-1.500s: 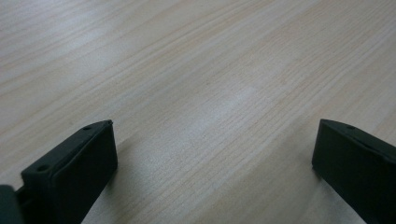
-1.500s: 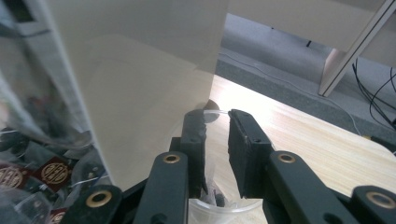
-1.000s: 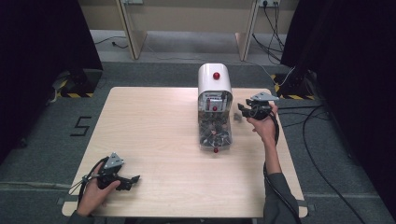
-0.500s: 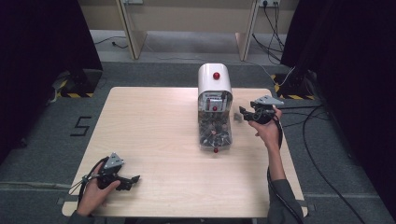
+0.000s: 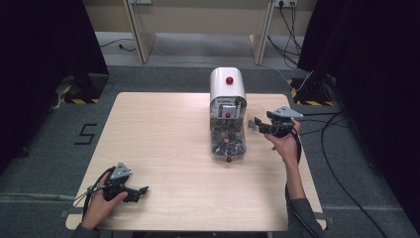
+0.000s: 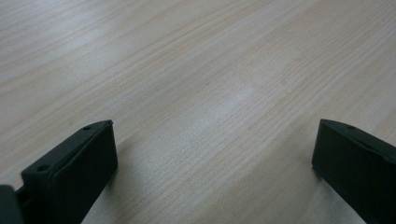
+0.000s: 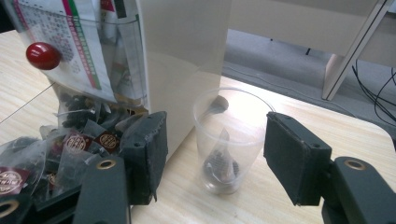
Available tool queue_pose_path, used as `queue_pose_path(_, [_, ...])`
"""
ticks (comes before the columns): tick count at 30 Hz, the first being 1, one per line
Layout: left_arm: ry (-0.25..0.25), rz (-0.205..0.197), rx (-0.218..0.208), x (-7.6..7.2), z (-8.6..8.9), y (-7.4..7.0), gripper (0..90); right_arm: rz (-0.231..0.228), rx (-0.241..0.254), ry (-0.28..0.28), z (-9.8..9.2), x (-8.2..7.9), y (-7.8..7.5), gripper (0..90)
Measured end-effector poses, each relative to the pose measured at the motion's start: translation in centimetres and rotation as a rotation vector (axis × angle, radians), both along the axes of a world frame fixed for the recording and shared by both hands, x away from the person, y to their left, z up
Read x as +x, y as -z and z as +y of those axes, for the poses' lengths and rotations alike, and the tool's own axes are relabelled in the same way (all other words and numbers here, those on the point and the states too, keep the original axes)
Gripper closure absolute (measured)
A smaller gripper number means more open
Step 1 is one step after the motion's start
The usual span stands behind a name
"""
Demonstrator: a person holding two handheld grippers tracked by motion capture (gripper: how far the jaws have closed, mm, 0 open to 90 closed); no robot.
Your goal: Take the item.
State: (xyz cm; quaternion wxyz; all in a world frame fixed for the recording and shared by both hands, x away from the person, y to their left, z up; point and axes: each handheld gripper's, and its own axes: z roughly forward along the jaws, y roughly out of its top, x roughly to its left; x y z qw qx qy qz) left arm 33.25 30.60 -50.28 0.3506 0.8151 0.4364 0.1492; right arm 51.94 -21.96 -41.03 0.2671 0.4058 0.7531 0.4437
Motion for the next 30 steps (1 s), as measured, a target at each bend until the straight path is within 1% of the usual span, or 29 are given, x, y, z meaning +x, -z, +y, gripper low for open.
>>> queue_pose_path(2, [0.0,0.0,0.0,0.0,0.0,0.0,0.0,0.001,0.006,0.001,-0.1,-0.2,0.0,40.5])
queue_pose_path(3, [0.0,0.0,0.0,0.0,0.0,0.0,0.0,-0.006,0.007,0.0,-0.1,-0.3,0.0,40.4])
queue_pose_path(5, [0.0,0.0,0.0,0.0,0.0,0.0,0.0,0.001,0.004,-0.002,-0.1,-0.5,0.0,40.1])
queue_pose_path(7, [0.0,0.0,0.0,0.0,0.0,0.0,0.0,0.001,0.003,-0.007,0.0,-0.7,0.1,39.8])
queue_pose_path(8, [0.0,0.0,0.0,0.0,0.0,0.0,0.0,-0.001,-0.006,-0.01,0.0,-0.8,0.1,39.6])
queue_pose_path(10, [0.0,0.0,0.0,0.0,0.0,0.0,0.0,-0.008,0.0,-0.008,0.0,-1.1,0.3,39.2])
queue_pose_path(12, [0.0,0.0,0.0,0.0,0.0,0.0,0.0,-0.004,-0.011,-0.011,-0.1,-1.3,0.3,38.5])
queue_pose_path(14, [0.0,0.0,0.0,0.0,0.0,0.0,0.0,-0.017,0.001,-0.002,-0.1,-1.4,0.1,37.9])
queue_pose_path(17, [0.0,0.0,0.0,0.0,0.0,0.0,0.0,-0.027,0.004,0.002,-0.3,-1.7,-0.2,35.9])
queue_pose_path(20, [0.0,0.0,0.0,0.0,0.0,0.0,0.0,-0.003,-0.004,-0.002,-0.4,-2.1,-0.2,33.2])
queue_pose_path(22, [0.0,0.0,0.0,0.0,0.0,0.0,0.0,-0.006,-0.01,0.001,-0.5,-2.2,-0.1,32.7])
queue_pose_path(30, [0.0,0.0,-0.001,0.0,0.0,0.0,0.0,0.024,-0.023,-0.004,-0.7,-2.6,0.0,29.9])
